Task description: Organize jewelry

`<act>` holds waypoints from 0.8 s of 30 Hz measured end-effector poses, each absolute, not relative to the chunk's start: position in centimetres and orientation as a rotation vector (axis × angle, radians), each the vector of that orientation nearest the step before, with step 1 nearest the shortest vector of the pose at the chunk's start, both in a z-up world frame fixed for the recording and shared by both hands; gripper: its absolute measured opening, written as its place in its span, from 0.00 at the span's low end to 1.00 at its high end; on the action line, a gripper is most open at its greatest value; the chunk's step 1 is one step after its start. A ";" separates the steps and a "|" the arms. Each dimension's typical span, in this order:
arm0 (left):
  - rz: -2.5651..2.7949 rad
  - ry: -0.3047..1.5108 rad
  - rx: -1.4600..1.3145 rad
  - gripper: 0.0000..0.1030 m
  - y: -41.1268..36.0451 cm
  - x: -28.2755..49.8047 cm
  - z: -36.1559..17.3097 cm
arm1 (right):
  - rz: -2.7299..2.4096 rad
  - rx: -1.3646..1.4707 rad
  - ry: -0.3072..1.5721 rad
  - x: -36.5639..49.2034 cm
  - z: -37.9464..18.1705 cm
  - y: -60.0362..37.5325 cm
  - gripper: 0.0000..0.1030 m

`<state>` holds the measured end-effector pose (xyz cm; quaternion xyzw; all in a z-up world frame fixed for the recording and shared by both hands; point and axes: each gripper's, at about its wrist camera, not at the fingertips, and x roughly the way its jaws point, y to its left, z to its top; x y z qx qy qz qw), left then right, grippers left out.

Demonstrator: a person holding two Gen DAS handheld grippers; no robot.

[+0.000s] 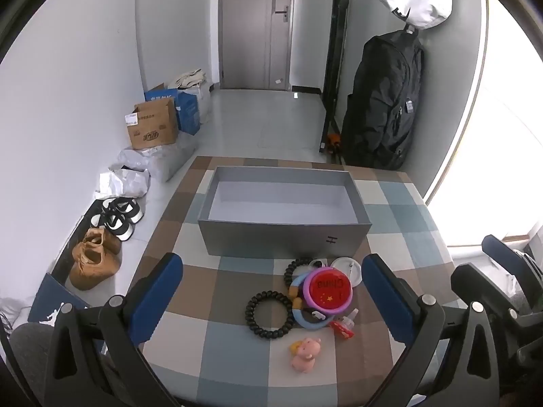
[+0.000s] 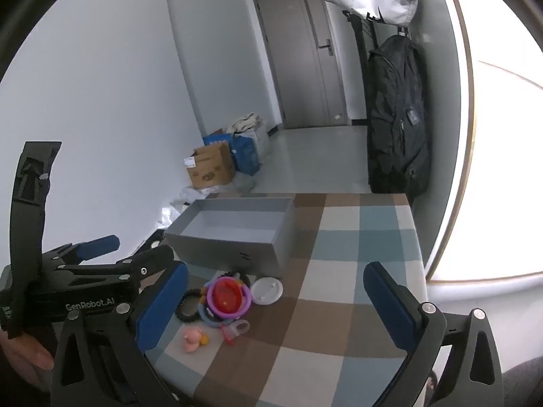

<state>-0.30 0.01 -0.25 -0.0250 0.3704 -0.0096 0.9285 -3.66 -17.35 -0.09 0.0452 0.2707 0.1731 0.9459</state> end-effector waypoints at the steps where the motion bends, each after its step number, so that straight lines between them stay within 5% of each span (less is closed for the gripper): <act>1: -0.018 0.760 -0.053 0.99 0.0 -0.3 -0.3 | 0.352 0.092 0.552 -3.7 -0.1 -17.3 1.00; 24: -0.027 0.771 -0.055 0.99 -0.5 -0.4 -0.7 | 0.351 0.127 0.558 -3.9 -0.2 -17.4 1.00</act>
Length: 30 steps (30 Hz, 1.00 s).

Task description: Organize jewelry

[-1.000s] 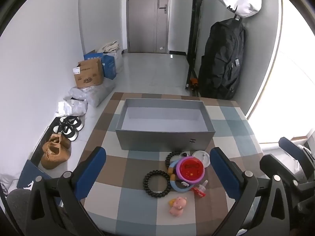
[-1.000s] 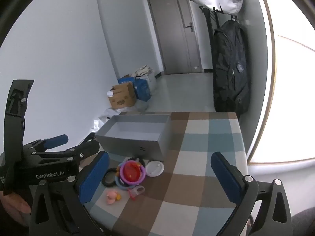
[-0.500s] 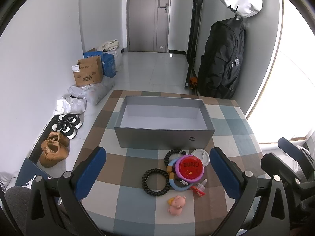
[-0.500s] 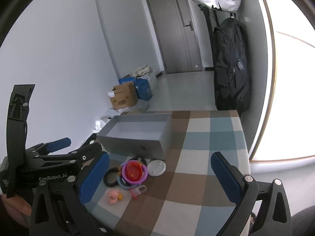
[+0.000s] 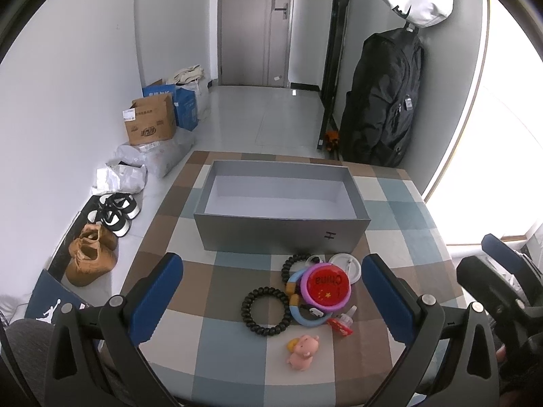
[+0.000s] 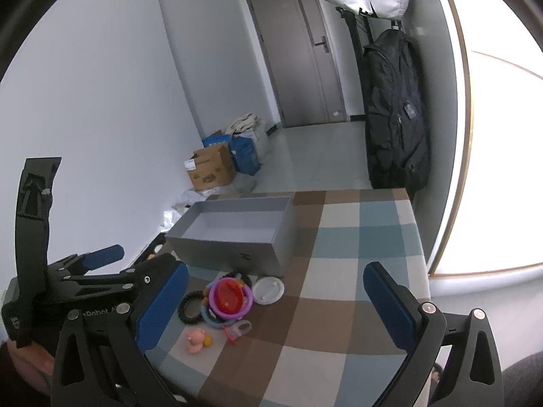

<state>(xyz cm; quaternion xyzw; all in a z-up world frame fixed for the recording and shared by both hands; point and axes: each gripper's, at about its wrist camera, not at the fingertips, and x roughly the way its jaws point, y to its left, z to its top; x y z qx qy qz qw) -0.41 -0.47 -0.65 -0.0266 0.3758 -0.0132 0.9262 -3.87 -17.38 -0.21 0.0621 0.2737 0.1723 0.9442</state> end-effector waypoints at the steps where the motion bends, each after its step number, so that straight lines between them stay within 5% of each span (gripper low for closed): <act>1: -0.030 0.771 -0.057 0.99 -0.6 -0.5 -0.6 | 0.351 0.128 0.558 -3.9 -0.3 -17.3 1.00; 30: -0.053 0.791 -0.078 0.99 0.1 -0.3 -0.7 | 0.352 0.138 0.565 -3.8 0.0 -17.8 1.00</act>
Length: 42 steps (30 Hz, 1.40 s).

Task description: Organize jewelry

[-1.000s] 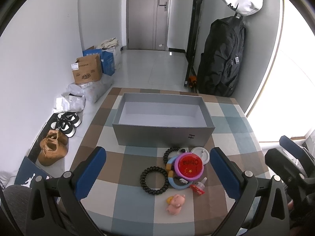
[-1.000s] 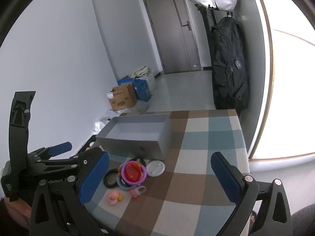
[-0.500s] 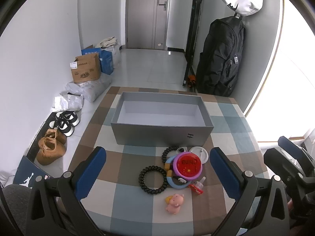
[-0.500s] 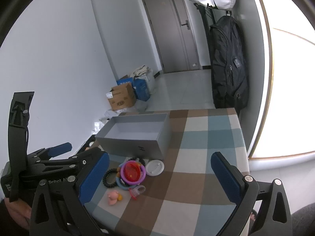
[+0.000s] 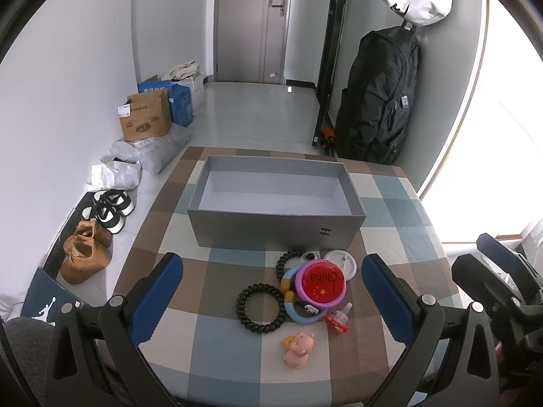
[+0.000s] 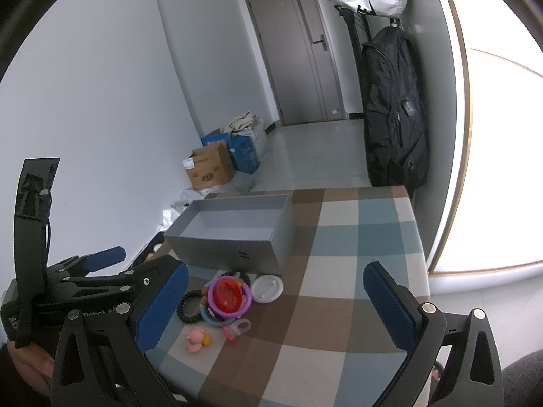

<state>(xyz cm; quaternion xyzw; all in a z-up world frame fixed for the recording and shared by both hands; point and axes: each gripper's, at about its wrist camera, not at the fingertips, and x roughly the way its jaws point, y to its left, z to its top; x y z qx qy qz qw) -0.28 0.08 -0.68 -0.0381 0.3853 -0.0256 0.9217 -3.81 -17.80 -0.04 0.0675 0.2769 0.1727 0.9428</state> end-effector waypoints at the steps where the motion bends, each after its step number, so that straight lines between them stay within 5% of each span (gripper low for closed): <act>1: -0.053 0.794 -0.079 0.99 0.1 -0.3 -0.7 | 0.352 0.138 0.565 -3.8 0.0 -17.8 1.00; 26: -0.197 1.041 -0.122 0.97 0.5 -0.3 -5.2 | 0.329 0.170 0.697 -0.8 -1.4 -18.7 1.00; 35: -0.264 1.141 -0.058 0.74 -1.1 -0.7 -6.4 | 0.288 0.182 0.737 0.4 -2.0 -18.7 1.00; 39: -0.269 1.156 -0.067 0.53 -1.0 -0.4 -6.7 | 0.284 0.188 0.754 0.7 -2.3 -18.9 1.00; 42: -0.297 1.160 -0.059 0.25 -1.4 -0.6 -6.5 | 0.275 0.180 0.762 0.7 -2.4 -18.9 1.00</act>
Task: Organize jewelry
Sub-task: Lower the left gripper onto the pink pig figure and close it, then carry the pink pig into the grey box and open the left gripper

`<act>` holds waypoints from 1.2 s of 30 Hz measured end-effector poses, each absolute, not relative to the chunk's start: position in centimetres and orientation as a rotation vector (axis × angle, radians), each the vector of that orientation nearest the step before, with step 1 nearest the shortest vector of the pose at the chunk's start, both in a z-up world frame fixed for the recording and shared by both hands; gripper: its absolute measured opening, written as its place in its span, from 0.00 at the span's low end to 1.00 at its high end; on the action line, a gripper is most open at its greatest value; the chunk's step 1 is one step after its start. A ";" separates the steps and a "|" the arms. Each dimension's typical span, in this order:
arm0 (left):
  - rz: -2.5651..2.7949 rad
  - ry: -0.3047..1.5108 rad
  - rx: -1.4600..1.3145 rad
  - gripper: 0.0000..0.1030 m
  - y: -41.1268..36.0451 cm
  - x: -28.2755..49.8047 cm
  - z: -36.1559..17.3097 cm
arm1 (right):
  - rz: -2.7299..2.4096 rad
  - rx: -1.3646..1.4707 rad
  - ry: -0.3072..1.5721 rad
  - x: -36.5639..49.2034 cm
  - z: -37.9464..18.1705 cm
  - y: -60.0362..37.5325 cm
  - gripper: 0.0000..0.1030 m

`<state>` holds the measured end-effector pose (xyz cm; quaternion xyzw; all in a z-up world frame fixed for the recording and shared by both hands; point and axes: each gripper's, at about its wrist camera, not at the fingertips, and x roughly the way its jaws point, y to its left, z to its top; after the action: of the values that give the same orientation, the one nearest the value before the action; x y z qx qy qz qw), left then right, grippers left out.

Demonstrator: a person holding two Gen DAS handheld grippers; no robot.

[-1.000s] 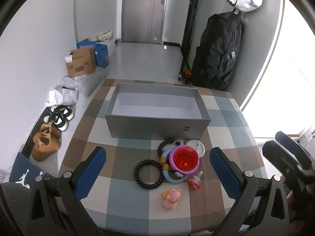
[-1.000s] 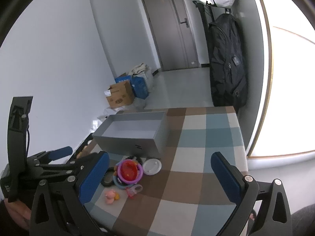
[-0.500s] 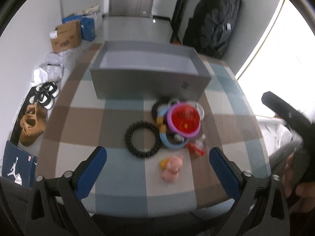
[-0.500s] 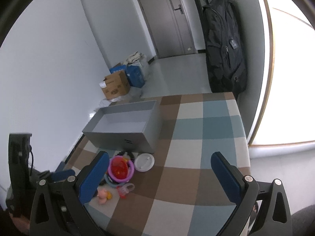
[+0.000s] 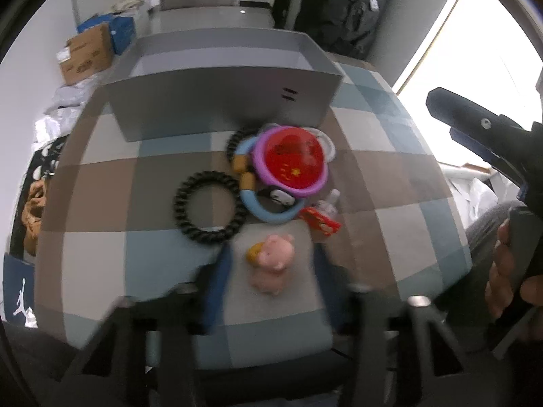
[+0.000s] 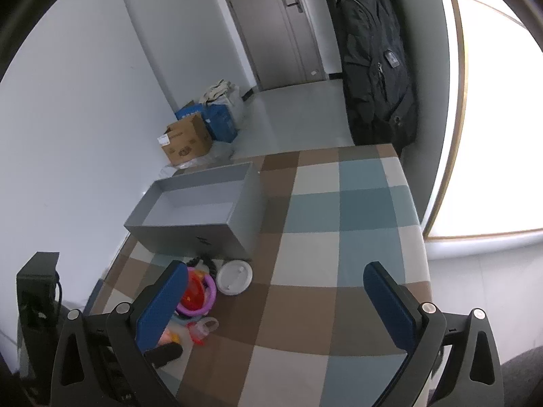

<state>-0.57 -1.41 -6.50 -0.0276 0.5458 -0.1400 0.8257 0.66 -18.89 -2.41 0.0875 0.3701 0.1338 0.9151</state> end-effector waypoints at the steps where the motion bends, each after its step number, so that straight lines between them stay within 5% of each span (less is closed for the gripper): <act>1: -0.289 1.153 -0.043 0.22 -1.5 -0.7 -6.5 | 0.268 0.172 0.765 0.7 -2.5 -18.8 1.00; 16: -0.333 1.072 -0.140 0.22 0.3 -0.5 -3.7 | 0.361 0.109 0.860 0.4 -4.1 -17.0 0.95; 21: -0.307 1.046 -0.204 0.22 1.2 0.7 -3.3 | 0.456 0.063 0.937 0.3 -5.6 -14.7 0.75; 28: -0.293 1.018 -0.257 0.22 1.8 1.9 -3.0 | 0.518 -0.024 0.981 -0.4 -7.0 -11.9 0.63; 36: -0.292 1.013 -0.279 0.22 2.6 1.6 -3.0 | 0.530 -0.106 0.998 -0.5 -7.7 -9.8 0.27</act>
<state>1.60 2.61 -3.02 -0.1329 0.4820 -0.1391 0.8548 -0.46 -9.82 -7.69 -0.0500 0.4727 0.2510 0.8432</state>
